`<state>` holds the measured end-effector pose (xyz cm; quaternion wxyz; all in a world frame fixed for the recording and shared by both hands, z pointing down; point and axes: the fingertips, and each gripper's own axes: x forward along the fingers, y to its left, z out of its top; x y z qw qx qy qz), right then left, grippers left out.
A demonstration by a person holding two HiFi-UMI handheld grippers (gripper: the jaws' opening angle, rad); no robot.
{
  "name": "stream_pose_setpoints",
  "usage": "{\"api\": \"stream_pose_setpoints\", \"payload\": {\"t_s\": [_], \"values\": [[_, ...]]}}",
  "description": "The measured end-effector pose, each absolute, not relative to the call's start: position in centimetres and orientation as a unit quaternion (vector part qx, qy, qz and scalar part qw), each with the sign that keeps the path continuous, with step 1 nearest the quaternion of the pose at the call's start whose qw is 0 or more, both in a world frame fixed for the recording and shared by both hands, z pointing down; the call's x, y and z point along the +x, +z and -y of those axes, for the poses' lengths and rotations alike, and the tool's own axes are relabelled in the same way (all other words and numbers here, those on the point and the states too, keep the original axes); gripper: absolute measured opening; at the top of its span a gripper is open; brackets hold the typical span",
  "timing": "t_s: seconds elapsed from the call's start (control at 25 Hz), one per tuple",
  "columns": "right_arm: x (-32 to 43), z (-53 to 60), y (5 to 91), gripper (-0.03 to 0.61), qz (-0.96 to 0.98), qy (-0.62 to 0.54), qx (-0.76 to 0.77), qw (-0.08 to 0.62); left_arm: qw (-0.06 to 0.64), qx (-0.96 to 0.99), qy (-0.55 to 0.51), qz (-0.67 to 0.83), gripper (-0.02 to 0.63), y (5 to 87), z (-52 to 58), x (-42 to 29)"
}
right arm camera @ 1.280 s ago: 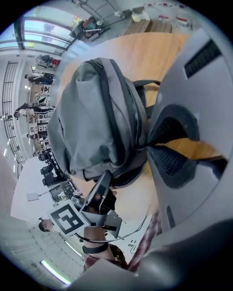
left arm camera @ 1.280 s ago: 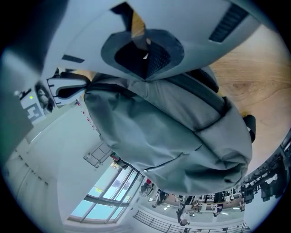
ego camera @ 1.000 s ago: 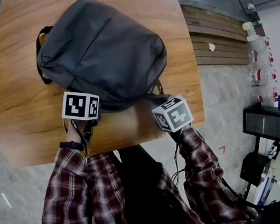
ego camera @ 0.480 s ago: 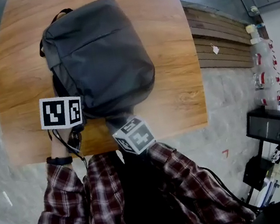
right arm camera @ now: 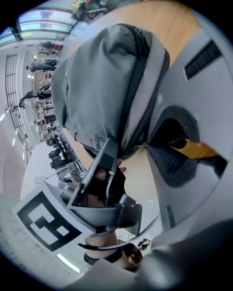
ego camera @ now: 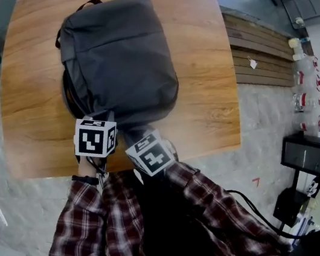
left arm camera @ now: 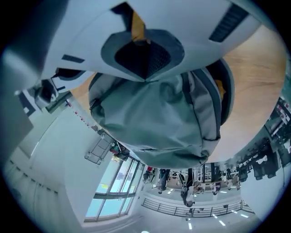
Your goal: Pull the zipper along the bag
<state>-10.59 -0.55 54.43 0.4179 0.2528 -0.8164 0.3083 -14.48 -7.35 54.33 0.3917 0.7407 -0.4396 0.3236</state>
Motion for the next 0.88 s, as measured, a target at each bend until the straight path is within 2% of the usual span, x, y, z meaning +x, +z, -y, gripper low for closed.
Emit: {"api": "stream_pose_setpoints", "payload": {"t_s": [0.2, 0.48, 0.68, 0.88], "values": [[-5.4, 1.3, 54.3, 0.011, 0.806, 0.283, 0.269, 0.445, 0.398, 0.745, 0.323, 0.427, 0.006, 54.2, 7.1, -14.7], [6.7, 6.5, 55.6, 0.015, 0.768, 0.286, 0.347, 0.455, 0.406, 0.746, 0.324, 0.416, 0.007, 54.3, 7.0, -15.0], [6.5, 7.0, 55.6, 0.011, 0.781, 0.274, 0.315, 0.465, 0.381, 0.75, 0.344, 0.417, 0.007, 54.3, 7.4, -15.4], [4.1, 1.9, 54.8, 0.009, 0.792, 0.295, 0.287, 0.451, 0.308, 0.75, 0.415, 0.413, 0.008, 54.6, 10.3, -16.7]]}}
